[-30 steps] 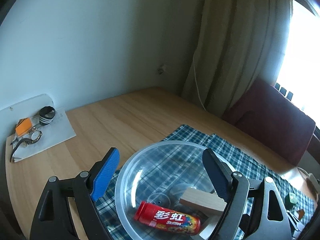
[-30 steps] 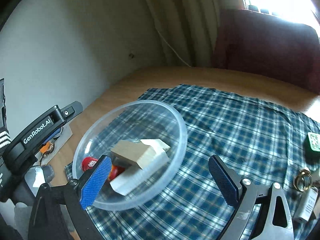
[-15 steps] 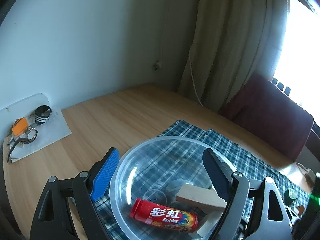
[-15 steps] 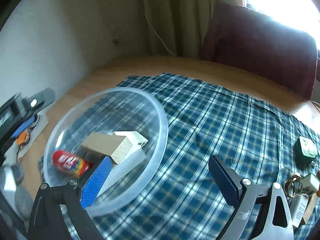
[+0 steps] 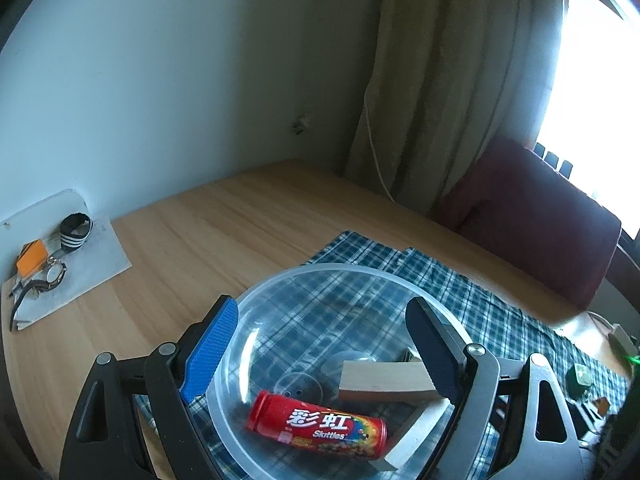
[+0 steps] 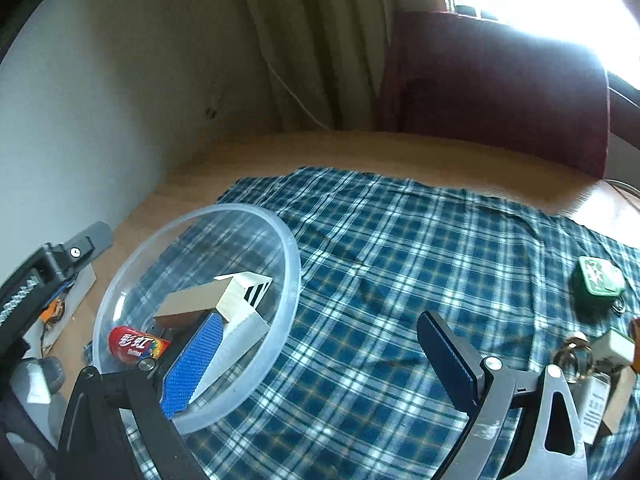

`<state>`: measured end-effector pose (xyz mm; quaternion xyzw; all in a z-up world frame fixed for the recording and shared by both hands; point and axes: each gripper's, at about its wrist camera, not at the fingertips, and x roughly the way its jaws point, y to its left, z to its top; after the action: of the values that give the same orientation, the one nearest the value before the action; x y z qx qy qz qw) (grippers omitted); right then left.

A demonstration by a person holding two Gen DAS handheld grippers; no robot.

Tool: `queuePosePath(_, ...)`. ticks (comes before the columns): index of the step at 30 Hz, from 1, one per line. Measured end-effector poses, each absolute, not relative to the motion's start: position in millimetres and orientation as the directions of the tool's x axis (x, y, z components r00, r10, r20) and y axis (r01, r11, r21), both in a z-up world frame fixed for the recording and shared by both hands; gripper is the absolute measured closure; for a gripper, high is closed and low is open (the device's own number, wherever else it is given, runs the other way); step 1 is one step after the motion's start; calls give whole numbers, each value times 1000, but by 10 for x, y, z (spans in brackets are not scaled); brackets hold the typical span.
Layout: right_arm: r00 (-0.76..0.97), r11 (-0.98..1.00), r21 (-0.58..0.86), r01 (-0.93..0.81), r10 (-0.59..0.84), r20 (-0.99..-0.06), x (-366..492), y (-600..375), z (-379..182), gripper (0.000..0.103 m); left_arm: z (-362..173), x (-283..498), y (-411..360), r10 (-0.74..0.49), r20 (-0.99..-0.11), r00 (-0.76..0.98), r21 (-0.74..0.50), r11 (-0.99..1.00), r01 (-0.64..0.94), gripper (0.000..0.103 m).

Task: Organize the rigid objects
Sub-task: 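Withdraw both grippers from the bowl toward the remaining objects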

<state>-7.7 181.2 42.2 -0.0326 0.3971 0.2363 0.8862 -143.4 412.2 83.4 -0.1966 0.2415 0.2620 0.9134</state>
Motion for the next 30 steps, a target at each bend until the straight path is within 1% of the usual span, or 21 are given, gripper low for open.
queuePosePath(11, 606, 914, 131, -383, 356, -712, -222, 1381, 456, 3, 839, -1395, 4046, 391, -538, 747, -203, 800, -564, 16)
queuePosePath(21, 650, 945, 147, -293, 309, -694, -254, 797, 586, 3, 853, -1399, 3911, 429, -498, 753, -164, 807, -568, 16)
queuePosePath(30, 699, 970, 153, -189, 242, -673, -324, 313, 675, 3, 878, -1362, 3761, 415, -509, 754, -118, 834, -539, 16)
